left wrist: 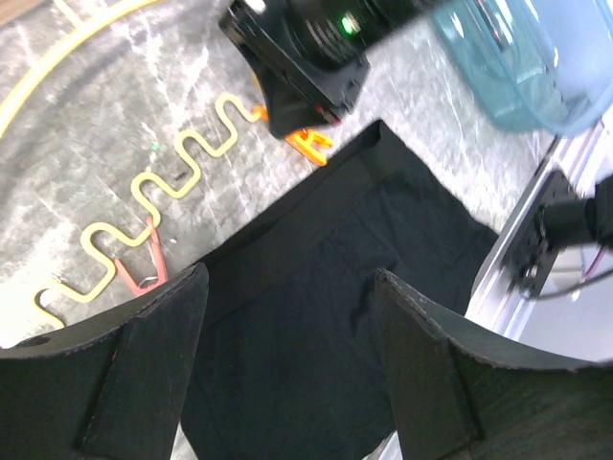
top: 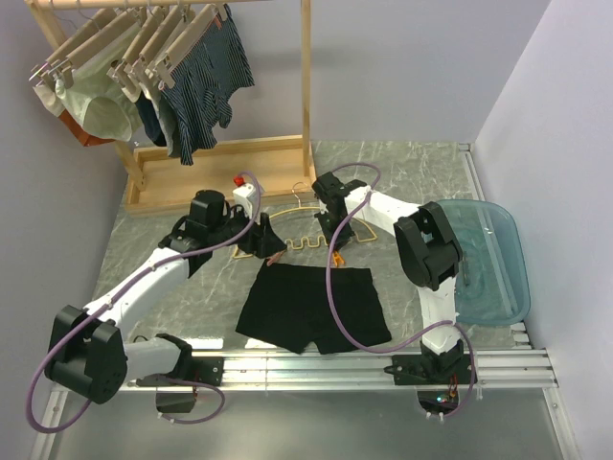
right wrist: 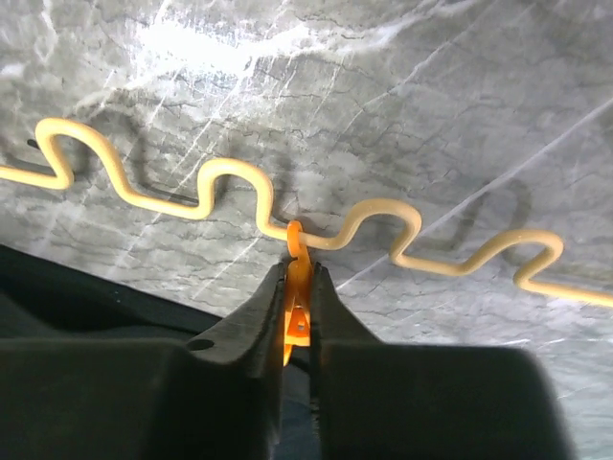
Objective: Clip the underwear to the hanger
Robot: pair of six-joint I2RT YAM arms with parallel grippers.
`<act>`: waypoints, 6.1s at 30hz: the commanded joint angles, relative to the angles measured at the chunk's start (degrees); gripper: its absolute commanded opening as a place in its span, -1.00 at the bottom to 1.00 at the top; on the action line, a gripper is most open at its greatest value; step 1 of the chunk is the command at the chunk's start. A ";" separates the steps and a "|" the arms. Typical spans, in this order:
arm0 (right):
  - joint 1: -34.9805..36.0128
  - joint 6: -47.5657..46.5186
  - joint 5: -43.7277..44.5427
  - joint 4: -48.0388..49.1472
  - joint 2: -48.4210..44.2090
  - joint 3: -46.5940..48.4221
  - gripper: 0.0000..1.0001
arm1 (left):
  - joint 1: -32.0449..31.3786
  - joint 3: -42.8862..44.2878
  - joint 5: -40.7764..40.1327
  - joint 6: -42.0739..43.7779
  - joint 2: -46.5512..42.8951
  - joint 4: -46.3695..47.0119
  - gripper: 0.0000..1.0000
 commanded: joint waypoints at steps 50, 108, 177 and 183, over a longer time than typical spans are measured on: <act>-9.68 -3.62 -21.18 5.79 -6.39 -6.32 -1.00 | -22.79 12.34 -9.20 43.05 36.74 1.80 -0.54; -10.74 -6.08 -27.77 3.86 -8.59 -8.25 -1.00 | -19.54 18.67 -9.63 39.36 37.62 -7.34 -0.72; -9.95 -16.01 -16.26 -6.42 -14.31 -2.36 0.33 | -11.34 12.69 -0.67 29.50 14.85 -8.75 -0.05; -7.23 -18.03 -16.70 -11.16 -8.95 2.03 0.29 | -13.73 10.50 5.65 28.72 18.90 -1.99 -0.12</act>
